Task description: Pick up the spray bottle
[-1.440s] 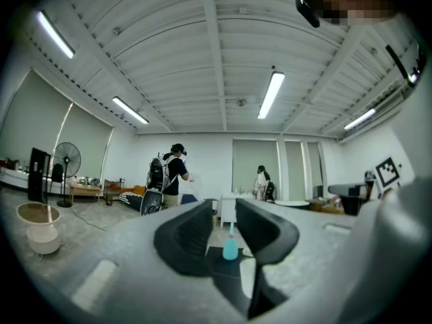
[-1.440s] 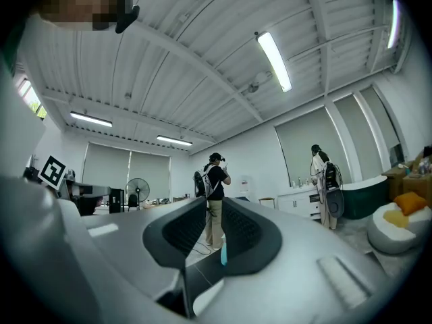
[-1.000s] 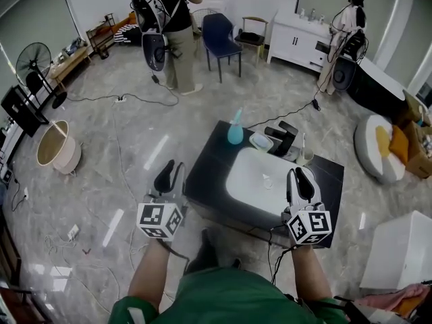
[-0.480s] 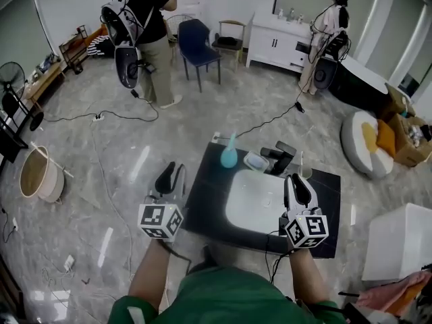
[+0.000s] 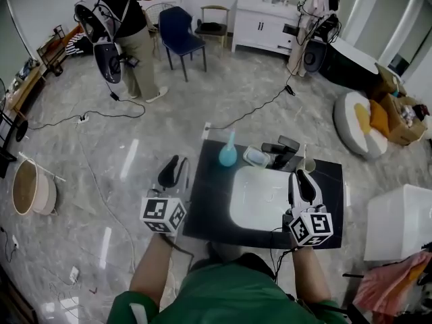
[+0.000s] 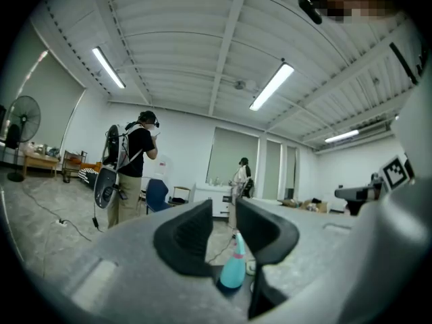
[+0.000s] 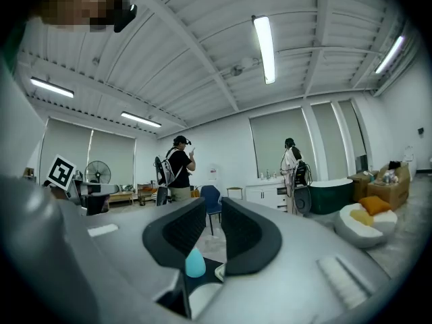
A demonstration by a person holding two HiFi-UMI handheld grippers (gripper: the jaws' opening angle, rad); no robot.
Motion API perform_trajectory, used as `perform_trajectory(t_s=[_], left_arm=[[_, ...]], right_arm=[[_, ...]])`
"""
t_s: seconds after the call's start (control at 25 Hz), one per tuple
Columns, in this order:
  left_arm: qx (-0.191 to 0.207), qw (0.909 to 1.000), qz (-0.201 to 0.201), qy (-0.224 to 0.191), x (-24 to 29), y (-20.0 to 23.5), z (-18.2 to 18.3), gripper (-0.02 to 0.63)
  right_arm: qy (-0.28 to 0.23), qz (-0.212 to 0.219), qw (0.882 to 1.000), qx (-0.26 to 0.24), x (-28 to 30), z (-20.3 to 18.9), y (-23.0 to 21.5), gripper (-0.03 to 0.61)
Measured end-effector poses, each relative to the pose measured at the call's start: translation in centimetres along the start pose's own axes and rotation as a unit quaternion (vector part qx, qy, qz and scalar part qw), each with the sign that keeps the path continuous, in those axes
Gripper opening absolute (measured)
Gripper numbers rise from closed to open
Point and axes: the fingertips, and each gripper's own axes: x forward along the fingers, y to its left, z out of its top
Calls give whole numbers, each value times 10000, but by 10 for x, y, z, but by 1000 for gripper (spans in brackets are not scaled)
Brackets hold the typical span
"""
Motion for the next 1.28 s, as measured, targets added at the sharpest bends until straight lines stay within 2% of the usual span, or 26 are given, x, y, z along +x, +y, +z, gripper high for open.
perform_trajectory(t_s=[0.24,0.72,1.28], left_arm=[[16,9995,-252,188,42,-13,-13,107],[136,9961,-578,656,134,-52,-65,114],[283,9876,-730,1359,218,-65,-142,152]], right_arm=[[97,-133,9998,82,16,-6,-24,64],[410,-376,9981,275,29,-36,-88,64],[776,-778,9930,432,38,-71,-147,64]])
